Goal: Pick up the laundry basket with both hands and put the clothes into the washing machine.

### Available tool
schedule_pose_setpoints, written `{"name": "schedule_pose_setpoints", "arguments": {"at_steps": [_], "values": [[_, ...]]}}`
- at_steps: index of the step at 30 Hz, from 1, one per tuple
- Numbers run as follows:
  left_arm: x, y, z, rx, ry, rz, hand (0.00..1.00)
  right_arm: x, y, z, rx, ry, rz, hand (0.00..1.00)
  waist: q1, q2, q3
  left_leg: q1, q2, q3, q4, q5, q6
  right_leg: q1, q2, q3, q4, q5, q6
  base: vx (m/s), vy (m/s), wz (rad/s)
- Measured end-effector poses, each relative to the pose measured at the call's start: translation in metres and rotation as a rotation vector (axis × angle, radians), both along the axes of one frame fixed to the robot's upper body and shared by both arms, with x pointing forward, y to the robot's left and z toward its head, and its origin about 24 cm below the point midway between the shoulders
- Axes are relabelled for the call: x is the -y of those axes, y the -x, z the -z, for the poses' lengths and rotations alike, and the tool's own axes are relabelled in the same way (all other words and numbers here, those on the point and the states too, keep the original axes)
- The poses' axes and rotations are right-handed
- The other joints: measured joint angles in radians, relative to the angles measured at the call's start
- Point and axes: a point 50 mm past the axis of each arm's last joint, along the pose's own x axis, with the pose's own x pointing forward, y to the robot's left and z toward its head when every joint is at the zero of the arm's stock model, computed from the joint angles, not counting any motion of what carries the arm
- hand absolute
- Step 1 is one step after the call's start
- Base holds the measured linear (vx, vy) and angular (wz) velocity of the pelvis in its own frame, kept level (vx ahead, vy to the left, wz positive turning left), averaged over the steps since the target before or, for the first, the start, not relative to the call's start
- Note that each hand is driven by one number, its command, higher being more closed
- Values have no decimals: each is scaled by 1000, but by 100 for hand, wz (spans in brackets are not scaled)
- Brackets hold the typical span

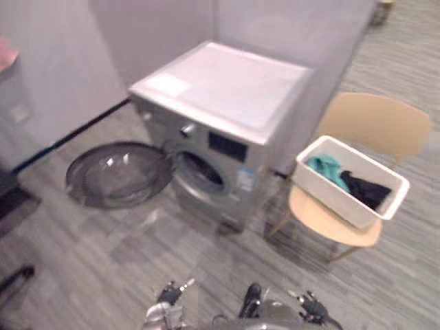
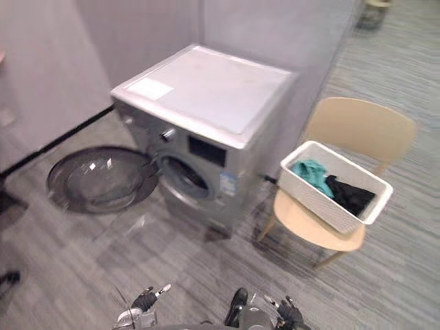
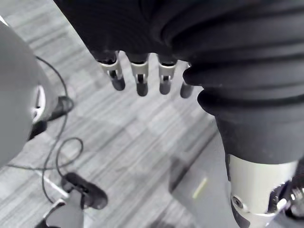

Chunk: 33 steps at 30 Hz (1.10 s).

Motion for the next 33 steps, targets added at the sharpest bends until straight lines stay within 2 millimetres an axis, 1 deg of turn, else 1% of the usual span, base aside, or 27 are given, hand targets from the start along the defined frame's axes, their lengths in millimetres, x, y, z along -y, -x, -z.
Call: {"name": "schedule_pose_setpoints", "arguments": {"at_steps": [1,2,3,4,5,6,7,8,11,13,14,15,16,17,18,19,20,21,22,23,24,25,26,27,28,29,33], "values": [[1,4,2,-19,0,13,0,4,-3,-1,-2,3,15,0,-11,-10,4,18,32,68,13,-11,-23,-34,-47,-46,219,-158,-63,-159,-32,-174],[1,3,2,-25,-6,32,0,6,-2,-1,-2,1,32,0,-23,1,3,24,39,75,11,-8,-32,-38,-85,-76,317,-223,-59,-30,-100,-100],[1,2,1,-29,-17,77,0,8,4,1,-22,3,50,0,-29,12,11,45,44,93,-2,3,-49,-4,-163,-119,386,-284,1,65,-127,-59],[-8,0,0,-28,-45,93,0,6,17,5,-69,-8,58,0,-25,-41,5,73,23,118,-16,14,-74,58,-195,-97,296,-322,95,81,-141,-67],[-7,-1,0,-29,-46,100,0,3,20,6,-89,-17,53,0,-16,-30,8,81,38,122,-32,29,-95,67,-152,-79,258,-299,85,55,-182,-63],[-7,0,0,-32,-49,118,0,4,27,8,-114,-17,53,0,-15,-33,3,85,45,118,-56,36,-107,95,-101,-72,169,-264,76,87,-178,-61],[-6,-1,0,-29,-47,117,0,7,34,8,-132,-16,78,0,-16,-15,-1,91,61,113,-65,44,-112,119,-48,-66,99,-234,58,89,-168,-57],[-7,-2,0,-28,-51,116,0,9,39,9,-145,-21,115,0,-18,-9,-2,101,77,115,-63,55,-128,131,-24,-59,79,-230,51,107,-139,-40],[-6,-12,-3,-2,-52,120,0,10,61,12,-200,-39,208,0,-28,-28,-3,108,113,123,-5,55,-129,157,4,-53,60,-238,40,62,-112,-12],[-9,-11,-3,-1,-60,118,0,9,67,12,-211,-42,225,0,-38,-44,-3,93,156,132,111,48,-129,175,4,-35,53,-241,34,57,-99,-25],[-11,-10,-3,-2,-63,114,0,9,68,12,-211,-44,230,0,-42,-49,3,77,203,137,235,28,-109,199,10,-21,47,-245,29,24,-52,-34],[-10,-10,-3,-3,-62,113,0,9,68,12,-211,-44,233,0,-43,-41,8,61,254,140,355,16,-89,213,23,-5,46,-251,24,23,-42,-54],[-10,-10,-3,-2,-60,109,0,10,66,12,-209,-41,224,0,-40,-21,20,30,335,128,524,15,-50,233,49,23,50,-265,12,9,-21,-56],[-10,-9,-3,-4,-59,107,0,10,66,12,-208,-38,215,0,-38,-7,26,10,375,110,603,24,1,243,63,38,51,-272,6,12,-4,-72],[-11,-2,-1,-17,-60,97,0,11,62,11,-202,-35,208,0,-34,3,33,-35,424,52,727,84,125,254,84,74,51,-291,-4,22,11,-92],[-13,7,1,-36,-56,68,0,12,57,11,-189,-30,193,0,-24,2,30,-86,401,-70,805,141,144,272,86,122,50,-297,-14,101,58,-93],[-14,6,0,-27,-58,58,0,12,55,11,-186,-27,179,0,-19,3,33,-122,353,-161,826,98,80,275,80,136,50,-299,-17,151,94,-78],[-15,5,0,-23,-59,58,0,15,51,10,-179,-17,160,0,-10,5,37,-198,225,-305,835,4,-21,276,61,163,49,-298,-24,199,123,-51],[-15,2,-1,-15,-61,59,0,16,40,9,-160,-9,130,0,-7,3,55,-236,118,-380,793,-55,-29,295,46,179,45,-291,-27,144,100,-48],[-15,2,-1,-9,-55,43,0,15,36,8,-151,-9,114,0,-2,2,62,-243,85,-384,746,-67,-25,309,40,181,40,-281,-11,126,87,-44],[-17,4,-1,-12,-61,40,0,12,31,8,-139,-10,92,0,9,3,61,-252,46,-375,604,-69,-20,322,38,189,27,-284,-1,110,89,-34],[-17,2,-2,-1,-60,39,0,13,22,6,-111,-2,76,0,14,7,63,-270,25,-379,448,-65,-19,324,40,198,24,-298,2,112,90,-25],[-17,2,-2,1,-60,35,0,13,17,5,-94,1,70,0,14,7,64,-286,11,-395,362,-58,-26,323,41,201,22,-302,9,158,114,-17],[-16,2,-2,6,-57,27,0,13,11,4,-72,11,53,0,18,6,62,-286,-17,-438,237,3,-37,323,39,209,21,-304,34,222,156,-26],[-18,4,-2,5,-52,-2,0,11,6,3,-67,17,18,0,30,1,59,-269,-41,-464,208,70,0,329,32,232,21,-320,60,247,182,-31],[-19,3,-2,7,-51,-15,0,10,3,3,-64,19,1,0,36,-1,59,-265,-53,-471,209,80,15,335,24,238,21,-327,71,275,218,-26],[-24,3,-2,-1,-61,-17,0,-4,0,5,-64,-10,-51,0,42,-55,32,-227,-130,-439,189,46,66,356,-56,247,45,-354,113,311,193,-1]]}}
